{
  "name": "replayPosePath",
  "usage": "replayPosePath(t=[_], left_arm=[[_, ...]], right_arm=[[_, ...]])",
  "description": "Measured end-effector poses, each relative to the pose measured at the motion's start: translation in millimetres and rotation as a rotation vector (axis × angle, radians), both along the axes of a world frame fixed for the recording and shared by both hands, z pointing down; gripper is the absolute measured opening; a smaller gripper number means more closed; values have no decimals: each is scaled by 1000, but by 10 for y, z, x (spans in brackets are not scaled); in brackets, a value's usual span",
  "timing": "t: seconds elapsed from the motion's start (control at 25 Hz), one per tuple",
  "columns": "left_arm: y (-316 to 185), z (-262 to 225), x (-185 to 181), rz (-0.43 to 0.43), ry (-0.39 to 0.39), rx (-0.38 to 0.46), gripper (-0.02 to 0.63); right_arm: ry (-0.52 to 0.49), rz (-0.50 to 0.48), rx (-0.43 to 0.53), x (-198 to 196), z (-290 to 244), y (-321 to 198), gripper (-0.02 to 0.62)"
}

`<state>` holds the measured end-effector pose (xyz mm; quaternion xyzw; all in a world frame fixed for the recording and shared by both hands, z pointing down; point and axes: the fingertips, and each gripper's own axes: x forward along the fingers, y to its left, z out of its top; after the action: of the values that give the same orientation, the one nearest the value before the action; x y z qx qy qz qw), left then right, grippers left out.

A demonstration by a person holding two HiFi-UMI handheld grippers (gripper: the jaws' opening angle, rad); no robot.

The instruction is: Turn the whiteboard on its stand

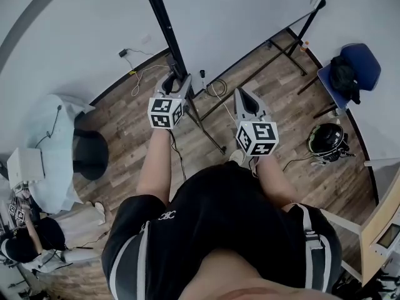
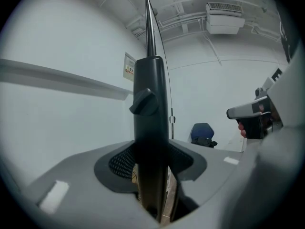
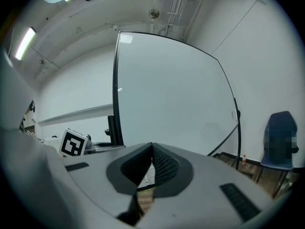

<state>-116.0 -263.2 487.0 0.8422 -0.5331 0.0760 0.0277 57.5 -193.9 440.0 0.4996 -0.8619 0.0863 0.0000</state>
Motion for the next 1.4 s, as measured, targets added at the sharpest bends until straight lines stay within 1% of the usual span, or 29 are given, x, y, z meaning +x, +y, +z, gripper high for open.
replayPosePath(t=[0.36, 0.6, 0.88, 1.04, 1.24, 1.4], left_arm=[[622, 3, -298, 18, 29, 3, 187], [1083, 11, -507, 34, 33, 10, 187], [1605, -6, -837, 50, 63, 45, 187], [1719, -17, -913, 56, 70, 58, 187], [1716, -10, -967, 47, 78, 63, 187], [1738, -18, -992, 19, 83, 74, 187]], right_arm=[[9, 24, 9, -119, -3, 527, 6], [24, -36, 9, -439, 22, 735, 6], [33, -106, 25, -823, -17, 796, 6], [31, -139, 16, -917, -10, 801, 6], [44, -164, 7, -1046, 38, 817, 6], [47, -171, -3, -1009, 72, 826, 6]])
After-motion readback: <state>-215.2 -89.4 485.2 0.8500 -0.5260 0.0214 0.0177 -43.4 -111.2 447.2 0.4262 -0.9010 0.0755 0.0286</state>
